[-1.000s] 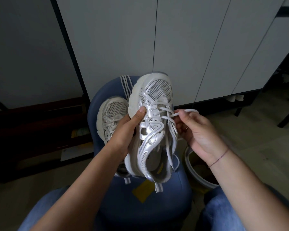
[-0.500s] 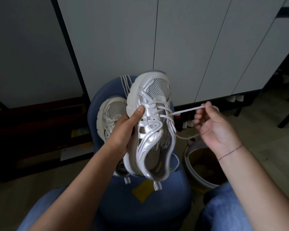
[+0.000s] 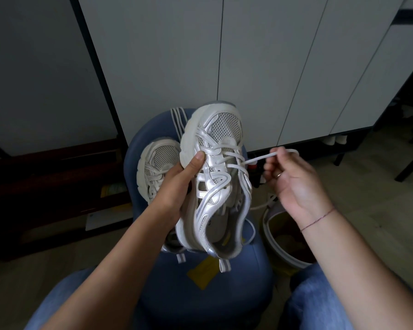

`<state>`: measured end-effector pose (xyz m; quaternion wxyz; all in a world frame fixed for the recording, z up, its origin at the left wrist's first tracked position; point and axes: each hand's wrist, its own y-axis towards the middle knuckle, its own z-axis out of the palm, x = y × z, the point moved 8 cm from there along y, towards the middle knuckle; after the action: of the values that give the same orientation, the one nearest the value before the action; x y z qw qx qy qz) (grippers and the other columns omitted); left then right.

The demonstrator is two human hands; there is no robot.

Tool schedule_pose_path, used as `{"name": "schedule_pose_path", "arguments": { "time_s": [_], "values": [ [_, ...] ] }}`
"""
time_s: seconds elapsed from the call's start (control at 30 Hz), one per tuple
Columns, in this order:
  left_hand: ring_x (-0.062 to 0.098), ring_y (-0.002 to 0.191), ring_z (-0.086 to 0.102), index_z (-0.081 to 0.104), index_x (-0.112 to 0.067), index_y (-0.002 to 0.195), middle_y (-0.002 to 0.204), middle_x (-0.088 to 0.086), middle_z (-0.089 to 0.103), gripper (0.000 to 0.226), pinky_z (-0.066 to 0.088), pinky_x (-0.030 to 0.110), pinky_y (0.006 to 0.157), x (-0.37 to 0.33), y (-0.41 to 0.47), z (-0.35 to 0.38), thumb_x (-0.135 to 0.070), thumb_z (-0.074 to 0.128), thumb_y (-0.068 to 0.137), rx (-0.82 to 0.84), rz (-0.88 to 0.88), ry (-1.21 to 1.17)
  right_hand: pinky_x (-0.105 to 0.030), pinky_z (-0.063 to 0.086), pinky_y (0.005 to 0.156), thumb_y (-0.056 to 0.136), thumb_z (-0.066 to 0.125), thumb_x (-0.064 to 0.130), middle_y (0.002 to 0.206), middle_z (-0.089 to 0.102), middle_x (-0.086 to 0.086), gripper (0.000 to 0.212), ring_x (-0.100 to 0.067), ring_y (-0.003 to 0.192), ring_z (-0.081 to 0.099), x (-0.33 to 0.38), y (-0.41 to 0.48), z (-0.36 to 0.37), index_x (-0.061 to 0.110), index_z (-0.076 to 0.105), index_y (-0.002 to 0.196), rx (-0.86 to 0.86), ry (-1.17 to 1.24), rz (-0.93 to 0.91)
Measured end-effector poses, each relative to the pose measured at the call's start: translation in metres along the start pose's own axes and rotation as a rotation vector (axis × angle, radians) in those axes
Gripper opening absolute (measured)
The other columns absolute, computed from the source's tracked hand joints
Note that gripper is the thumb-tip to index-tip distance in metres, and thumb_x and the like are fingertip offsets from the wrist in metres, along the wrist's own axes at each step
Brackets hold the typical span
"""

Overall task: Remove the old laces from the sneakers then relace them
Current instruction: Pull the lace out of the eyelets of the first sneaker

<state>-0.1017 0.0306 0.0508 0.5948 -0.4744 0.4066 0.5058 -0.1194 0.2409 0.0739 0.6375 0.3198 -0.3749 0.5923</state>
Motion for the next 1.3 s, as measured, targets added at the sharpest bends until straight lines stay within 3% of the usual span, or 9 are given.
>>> {"name": "schedule_pose_path", "arguments": {
  "time_s": [0.17,0.4,0.6,0.77,0.9,1.03,1.1,1.23,1.3],
  "values": [
    [0.026,0.101,0.071,0.064,-0.010,0.125,0.110,0.010,0.074,0.053,0.053,0.043,0.096,0.000,0.001,0.000,-0.047,0.059,0.086,-0.007,0.009,-0.002,-0.016,0.048,0.055,0.098,0.047,0.020,0.063,0.061,0.006,0.019,-0.006,0.061,0.055,0.007,0.006,-0.018,0.014,0.059,0.083,-0.091,0.084,0.004],
    [0.025,0.099,0.072,0.062,-0.009,0.126,0.109,0.009,0.074,0.054,0.055,0.039,0.090,0.000,-0.001,0.000,-0.046,0.059,0.087,-0.008,0.006,0.004,-0.019,0.052,0.064,0.078,0.060,0.026,0.074,0.069,-0.002,0.022,-0.012,0.068,0.064,-0.006,-0.009,0.018,0.011,0.068,0.092,0.169,-0.182,-0.024],
    [0.026,0.101,0.072,0.062,-0.010,0.127,0.110,0.009,0.074,0.055,0.054,0.041,0.093,-0.001,0.000,-0.001,-0.046,0.060,0.085,-0.006,0.015,0.004,-0.027,0.057,0.067,0.098,0.044,0.011,0.077,0.072,-0.007,0.019,-0.019,0.073,0.070,-0.008,-0.012,0.023,0.009,0.059,0.085,0.187,-0.236,-0.051],
    [0.026,0.103,0.071,0.065,-0.010,0.123,0.111,0.011,0.074,0.055,0.052,0.042,0.096,-0.002,0.001,-0.002,-0.047,0.059,0.083,-0.014,0.000,-0.057,-0.024,0.056,0.060,0.101,0.036,0.014,0.071,0.072,-0.004,0.023,-0.018,0.070,0.072,0.008,-0.004,0.005,0.009,0.052,0.085,0.062,-0.020,-0.025],
    [0.026,0.107,0.069,0.063,-0.011,0.127,0.115,0.010,0.072,0.056,0.049,0.046,0.101,-0.007,0.001,-0.010,-0.048,0.059,0.085,-0.041,0.013,-0.061,-0.022,0.054,0.056,0.099,0.044,0.011,0.067,0.072,-0.002,0.021,-0.014,0.063,0.069,-0.004,-0.007,0.003,0.009,0.061,0.085,0.142,-0.481,0.046],
    [0.023,0.106,0.070,0.063,-0.013,0.127,0.114,0.007,0.073,0.055,0.050,0.043,0.099,-0.019,-0.003,-0.016,-0.047,0.060,0.083,-0.080,0.069,-0.046,-0.020,0.049,0.053,0.097,0.051,0.018,0.067,0.070,-0.002,0.022,-0.009,0.057,0.064,-0.041,-0.022,0.018,0.016,0.064,0.079,0.453,-1.124,0.127],
    [0.023,0.105,0.070,0.063,-0.013,0.126,0.113,0.007,0.073,0.054,0.051,0.042,0.097,-0.024,-0.004,-0.017,-0.047,0.060,0.084,-0.088,0.088,-0.037,-0.019,0.048,0.055,0.097,0.050,0.021,0.071,0.070,-0.005,0.023,-0.011,0.059,0.065,-0.048,-0.024,0.021,0.017,0.065,0.080,0.508,-1.255,0.121],
    [0.021,0.101,0.072,0.065,-0.015,0.123,0.108,0.005,0.075,0.045,0.052,0.042,0.096,-0.026,-0.004,-0.022,-0.044,0.059,0.090,-0.121,0.100,0.039,-0.029,0.051,0.063,0.097,0.049,0.016,0.066,0.065,0.006,0.021,-0.011,0.059,0.062,-0.012,-0.014,0.026,0.025,0.065,0.086,0.273,-1.098,-0.219],
    [0.022,0.099,0.072,0.066,-0.015,0.122,0.107,0.005,0.075,0.049,0.053,0.044,0.097,-0.025,-0.003,-0.020,-0.048,0.062,0.086,-0.124,0.109,0.095,-0.024,0.050,0.064,0.097,0.051,0.018,0.068,0.063,0.009,0.018,-0.009,0.061,0.058,0.012,-0.020,0.035,0.026,0.068,0.094,0.269,-0.930,-0.419]
  ]
}}
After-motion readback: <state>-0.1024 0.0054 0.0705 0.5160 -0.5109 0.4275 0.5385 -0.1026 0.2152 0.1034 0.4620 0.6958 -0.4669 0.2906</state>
